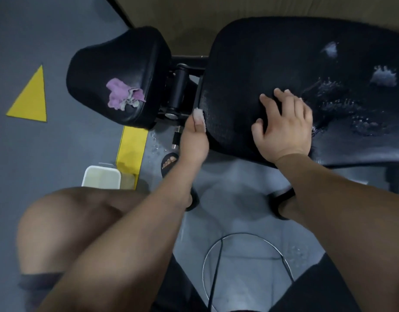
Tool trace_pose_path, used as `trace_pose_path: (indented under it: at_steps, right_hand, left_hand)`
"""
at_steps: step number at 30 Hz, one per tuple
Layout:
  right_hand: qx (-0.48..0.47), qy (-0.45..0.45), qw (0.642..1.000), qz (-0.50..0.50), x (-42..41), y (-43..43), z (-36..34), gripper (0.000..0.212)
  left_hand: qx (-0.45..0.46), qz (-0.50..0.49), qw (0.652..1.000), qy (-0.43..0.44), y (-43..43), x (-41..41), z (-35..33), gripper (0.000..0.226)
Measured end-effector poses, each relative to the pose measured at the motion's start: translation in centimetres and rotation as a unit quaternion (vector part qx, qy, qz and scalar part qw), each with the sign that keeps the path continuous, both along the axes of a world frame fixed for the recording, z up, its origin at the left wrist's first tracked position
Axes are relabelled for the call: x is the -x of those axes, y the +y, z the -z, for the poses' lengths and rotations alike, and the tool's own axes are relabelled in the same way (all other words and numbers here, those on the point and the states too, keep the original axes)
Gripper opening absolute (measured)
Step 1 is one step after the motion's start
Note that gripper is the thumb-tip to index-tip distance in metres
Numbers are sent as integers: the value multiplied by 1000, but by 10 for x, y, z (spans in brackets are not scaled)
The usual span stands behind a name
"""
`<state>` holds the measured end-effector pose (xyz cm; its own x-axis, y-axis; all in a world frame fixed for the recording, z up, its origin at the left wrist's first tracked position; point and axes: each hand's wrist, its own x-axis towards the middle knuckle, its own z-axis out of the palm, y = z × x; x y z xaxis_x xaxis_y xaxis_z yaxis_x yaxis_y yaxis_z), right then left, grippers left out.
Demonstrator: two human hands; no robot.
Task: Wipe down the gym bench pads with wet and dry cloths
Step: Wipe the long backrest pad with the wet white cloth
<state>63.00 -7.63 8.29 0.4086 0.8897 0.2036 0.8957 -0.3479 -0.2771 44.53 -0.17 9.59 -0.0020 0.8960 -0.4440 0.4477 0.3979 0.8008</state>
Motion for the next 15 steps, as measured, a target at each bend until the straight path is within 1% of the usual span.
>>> trace_pose_path:
  at_steps: [2, 3, 4, 6, 7, 8, 9, 10, 12, 14, 15]
  right_hand:
    - [3, -3, 1000, -1, 0, 0, 1, 56]
    - [3, -4, 1000, -2, 0, 0, 1, 56]
    - [3, -4, 1000, -3, 0, 0, 1, 56]
    - [4, -7, 1000, -5, 0, -1, 1, 56]
    - [3, -7, 1000, -7, -1, -1, 1, 56]
    - [0, -7, 1000, -8, -1, -1, 1, 56]
    - [-5, -7, 1000, -8, -1, -1, 2, 56]
    - [-9, -7, 1000, -7, -1, -2, 2, 55]
    - [-14, -5, 1000, -5, 1, -2, 3, 55]
    - [-16, -3, 1000, -5, 1, -2, 2, 54]
    - [-17, -3, 1000, -4, 1, -2, 2, 54]
  left_hand:
    - [-17, -56, 998, 8, -30, -7, 0, 47]
    - [-7, -87, 996, 8, -46, -13, 3, 49]
    - [6, -111, 994, -16, -63, -22, 6, 49]
    - [38, -148, 980, -126, -96, -47, 14, 46]
    - [61, -163, 965, -198, -111, -58, 18, 41]
    - [72, -176, 948, -256, -122, -67, 20, 32]
    - [83, -187, 936, -287, -126, -72, 23, 22]
    - [91, -191, 928, -306, -128, -74, 21, 18]
    - [86, -182, 924, -326, -121, -65, 20, 22]
    - [55, -206, 925, -314, -112, -47, 17, 31]
    - [54, -235, 924, -297, -105, -39, 14, 34]
